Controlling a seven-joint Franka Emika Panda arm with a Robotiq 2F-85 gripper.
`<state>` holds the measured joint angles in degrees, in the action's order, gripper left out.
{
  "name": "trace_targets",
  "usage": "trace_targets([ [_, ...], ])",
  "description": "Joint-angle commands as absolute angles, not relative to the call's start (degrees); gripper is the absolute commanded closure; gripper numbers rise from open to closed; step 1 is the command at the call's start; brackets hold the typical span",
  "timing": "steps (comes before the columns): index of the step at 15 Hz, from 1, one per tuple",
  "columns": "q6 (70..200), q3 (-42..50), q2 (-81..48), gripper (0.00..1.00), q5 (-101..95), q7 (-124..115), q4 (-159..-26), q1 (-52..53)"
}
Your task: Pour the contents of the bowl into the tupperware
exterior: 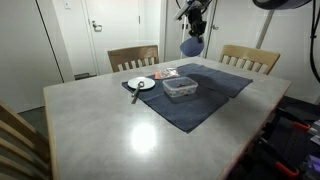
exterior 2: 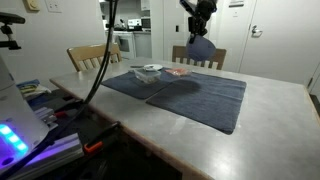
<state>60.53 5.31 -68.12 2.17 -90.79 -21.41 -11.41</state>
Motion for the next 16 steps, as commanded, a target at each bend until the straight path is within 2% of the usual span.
trace_targets([
  [1,55.7,6.3,-68.0,0.99,1.7,-96.0,-22.0,-11.6],
  [6,50.6,5.3,-70.4,0.99,3.7,-102.6,-21.2,-12.5],
  [16,55.5,3.8,-79.0,0.99,10.3,-124.4,-18.1,-15.2],
])
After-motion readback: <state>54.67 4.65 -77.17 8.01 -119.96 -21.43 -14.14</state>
